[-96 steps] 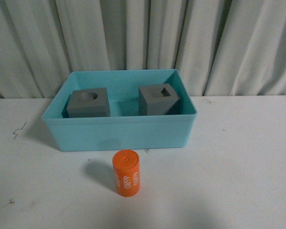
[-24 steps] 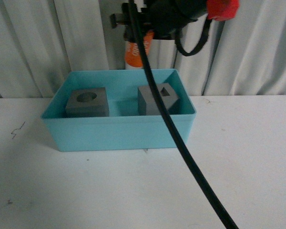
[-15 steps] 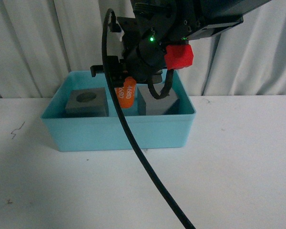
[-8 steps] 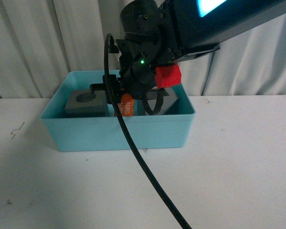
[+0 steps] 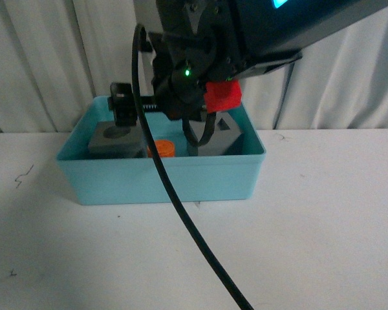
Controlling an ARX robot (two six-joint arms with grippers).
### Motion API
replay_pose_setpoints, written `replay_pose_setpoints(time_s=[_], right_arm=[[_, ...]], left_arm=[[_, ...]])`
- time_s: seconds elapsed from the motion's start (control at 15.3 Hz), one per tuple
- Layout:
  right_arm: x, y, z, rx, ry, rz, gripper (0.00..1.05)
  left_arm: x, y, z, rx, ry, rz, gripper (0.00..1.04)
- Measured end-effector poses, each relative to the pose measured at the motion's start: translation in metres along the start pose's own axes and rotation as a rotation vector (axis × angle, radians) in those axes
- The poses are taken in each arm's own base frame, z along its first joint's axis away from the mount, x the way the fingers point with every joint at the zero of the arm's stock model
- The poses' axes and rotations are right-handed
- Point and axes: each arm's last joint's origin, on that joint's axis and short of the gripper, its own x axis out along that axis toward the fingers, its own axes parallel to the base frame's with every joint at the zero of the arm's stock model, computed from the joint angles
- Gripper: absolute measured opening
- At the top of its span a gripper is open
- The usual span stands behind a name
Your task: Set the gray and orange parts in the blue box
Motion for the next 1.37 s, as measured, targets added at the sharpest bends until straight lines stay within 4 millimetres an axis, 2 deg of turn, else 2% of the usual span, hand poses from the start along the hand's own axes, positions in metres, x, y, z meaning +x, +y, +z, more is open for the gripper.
replay_pose_setpoints(time_s=[0.13,0.2,0.26,0.33,0.39,0.52,0.65,0.85,0.91,0.98,1.04,1.17,1.37], right_arm=[[-0.061,-0.003,0.044,-0.008,-0.189,0.003,0.98],[-0.098,-0.01,0.06,-0.013,-0.278,-0.014,0.98],[-0.13,-0.018,0.064,-0.018,-0.338,-0.048,0.98],[-0.17,-0.027,0.056,-0.03,-0.379,-0.112,0.98],[-0.2,-0.036,0.038,-0.016,-0.378,-0.164,0.98],[-0.233,-0.045,0.008,0.008,-0.346,-0.246,0.98],[-0.271,-0.051,-0.03,0.06,-0.314,-0.354,0.98],[-0.327,-0.048,-0.089,0.185,-0.284,-0.518,0.98],[-0.355,-0.02,-0.154,0.287,-0.2,-0.574,0.98],[-0.361,-0.02,-0.173,0.235,-0.517,-0.513,0.81],[-0.367,-0.029,-0.188,0.085,-0.627,-0.549,0.61],[-0.374,-0.032,-0.189,0.017,-0.644,-0.558,0.44],[-0.377,-0.035,-0.194,-0.007,-0.64,-0.565,0.32]], left_arm=[[0.0,0.0,0.0,0.0,0.0,0.0,0.98],[0.0,0.0,0.0,0.0,0.0,0.0,0.98],[0.0,0.0,0.0,0.0,0.0,0.0,0.98],[0.0,0.0,0.0,0.0,0.0,0.0,0.98],[0.0,0.0,0.0,0.0,0.0,0.0,0.98],[0.0,0.0,0.0,0.0,0.0,0.0,0.98],[0.0,0.0,0.0,0.0,0.0,0.0,0.98],[0.0,0.0,0.0,0.0,0.0,0.0,0.98],[0.0,0.0,0.0,0.0,0.0,0.0,0.98],[0.0,0.0,0.0,0.0,0.0,0.002,0.98],[0.0,0.0,0.0,0.0,-0.001,0.003,0.98],[0.0,0.0,0.0,0.0,0.0,0.002,0.98],[0.0,0.0,0.0,0.001,0.0,0.002,0.98]])
